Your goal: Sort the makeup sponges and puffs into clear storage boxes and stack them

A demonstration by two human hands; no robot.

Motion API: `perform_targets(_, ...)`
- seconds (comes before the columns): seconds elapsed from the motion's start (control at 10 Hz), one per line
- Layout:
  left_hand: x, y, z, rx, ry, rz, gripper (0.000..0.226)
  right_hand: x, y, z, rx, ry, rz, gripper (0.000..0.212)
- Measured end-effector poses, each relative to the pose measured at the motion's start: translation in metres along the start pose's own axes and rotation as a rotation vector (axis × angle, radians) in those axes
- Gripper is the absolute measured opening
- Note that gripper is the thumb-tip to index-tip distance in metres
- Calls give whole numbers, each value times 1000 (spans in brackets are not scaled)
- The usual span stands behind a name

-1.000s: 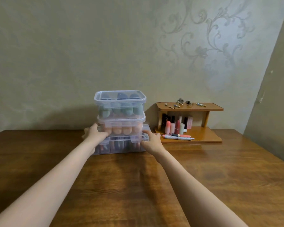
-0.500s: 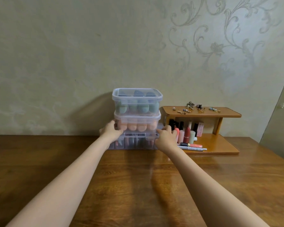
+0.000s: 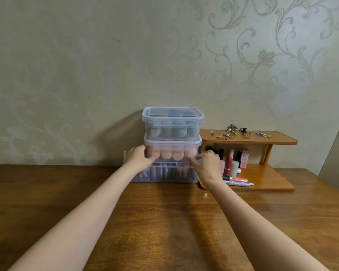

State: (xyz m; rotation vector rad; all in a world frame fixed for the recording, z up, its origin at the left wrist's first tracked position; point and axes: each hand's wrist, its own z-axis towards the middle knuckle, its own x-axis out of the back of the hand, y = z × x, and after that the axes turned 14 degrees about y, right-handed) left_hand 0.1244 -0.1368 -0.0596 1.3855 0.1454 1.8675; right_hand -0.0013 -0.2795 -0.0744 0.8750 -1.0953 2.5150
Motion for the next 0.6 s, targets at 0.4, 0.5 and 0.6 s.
perform_targets(0.4, 18, 25, -23, 66, -20, -395, 76, 12, -8, 1, 17, -22, 27, 34)
perform_targets(0.5, 34, 32, -30, 133, -5, -450, 83, 44, -12, 3, -38, -89, 77, 24)
perform_targets(0.6, 48, 34, -36, 119, 51, -494, 78, 78, -15, 1, -24, -125, 241, 22)
